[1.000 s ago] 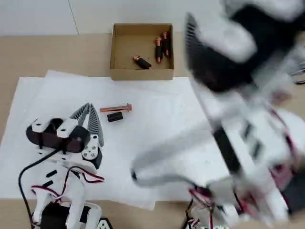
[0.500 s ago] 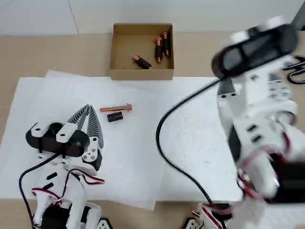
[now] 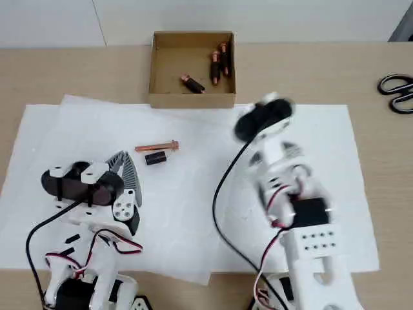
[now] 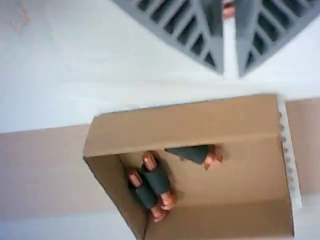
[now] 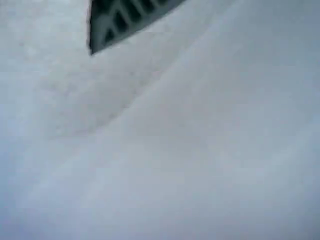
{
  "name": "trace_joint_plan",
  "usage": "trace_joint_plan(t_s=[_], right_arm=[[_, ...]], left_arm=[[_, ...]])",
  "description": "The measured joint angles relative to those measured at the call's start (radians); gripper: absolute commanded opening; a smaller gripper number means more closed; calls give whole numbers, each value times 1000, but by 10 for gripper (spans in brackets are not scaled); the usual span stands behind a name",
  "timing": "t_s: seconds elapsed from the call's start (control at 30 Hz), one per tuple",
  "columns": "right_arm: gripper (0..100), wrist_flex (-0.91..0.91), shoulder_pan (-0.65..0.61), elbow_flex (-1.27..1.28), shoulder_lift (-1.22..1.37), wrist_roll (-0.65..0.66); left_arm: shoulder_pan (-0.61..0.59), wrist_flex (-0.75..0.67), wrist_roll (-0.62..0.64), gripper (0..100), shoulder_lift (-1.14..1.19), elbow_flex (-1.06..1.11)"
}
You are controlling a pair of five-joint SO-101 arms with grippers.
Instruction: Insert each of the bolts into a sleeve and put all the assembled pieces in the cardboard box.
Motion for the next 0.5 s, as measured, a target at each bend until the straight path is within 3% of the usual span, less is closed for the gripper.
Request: trace_joint_plan(t_s=[0.27,0.5], right_arm=[[191,-189,-94,91,103,-181],[192,-298,-175,77,358,-195]], left_arm=[[0,63,11,6,-2,0],[0,63,12,6,0,0]])
